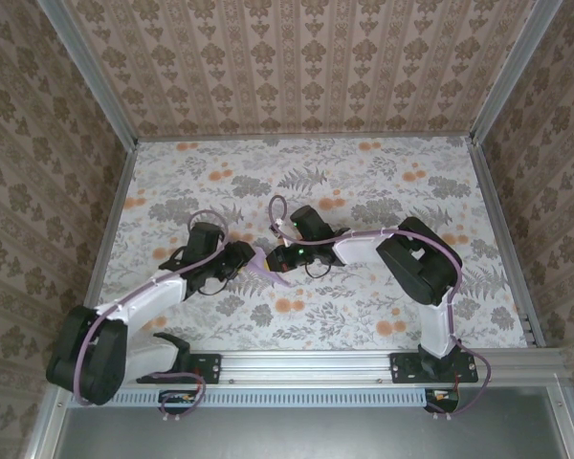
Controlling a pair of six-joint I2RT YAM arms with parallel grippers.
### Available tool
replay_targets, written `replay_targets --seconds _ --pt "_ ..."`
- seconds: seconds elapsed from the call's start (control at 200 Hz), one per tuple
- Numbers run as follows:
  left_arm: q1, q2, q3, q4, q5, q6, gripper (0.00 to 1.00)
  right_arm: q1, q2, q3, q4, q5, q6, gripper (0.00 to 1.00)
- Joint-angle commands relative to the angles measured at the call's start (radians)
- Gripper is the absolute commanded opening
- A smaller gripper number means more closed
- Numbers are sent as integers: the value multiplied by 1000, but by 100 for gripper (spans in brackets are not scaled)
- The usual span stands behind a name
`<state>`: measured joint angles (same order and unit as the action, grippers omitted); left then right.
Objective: Fold a paper plane with a square sheet of paper (pick it up from the middle)
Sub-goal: Fold the wing for the fifth time at the center of the table.
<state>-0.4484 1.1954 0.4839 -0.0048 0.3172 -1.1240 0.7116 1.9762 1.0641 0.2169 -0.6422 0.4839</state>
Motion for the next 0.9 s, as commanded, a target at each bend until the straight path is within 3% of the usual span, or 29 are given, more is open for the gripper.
replay_targets --seconds 0.0,0.105,0.255,0.57,0.895 --pt "-27 59 10 73 -2 19 34 -8 24 27 -29 -30 16 0" --pt "-32 113 34 87 1 30 28 -9 29 33 -50 -32 -3 1" --pt "-32 156 59 54 -17 28 25 -9 21 40 -91 -1 -42 11" --pt "-30 224 72 24 -36 7 22 -9 -26 20 -125 24 -132 33" --pt "-28 243 93 18 -27 6 22 -2 -105 -12 -154 116 -239 44"
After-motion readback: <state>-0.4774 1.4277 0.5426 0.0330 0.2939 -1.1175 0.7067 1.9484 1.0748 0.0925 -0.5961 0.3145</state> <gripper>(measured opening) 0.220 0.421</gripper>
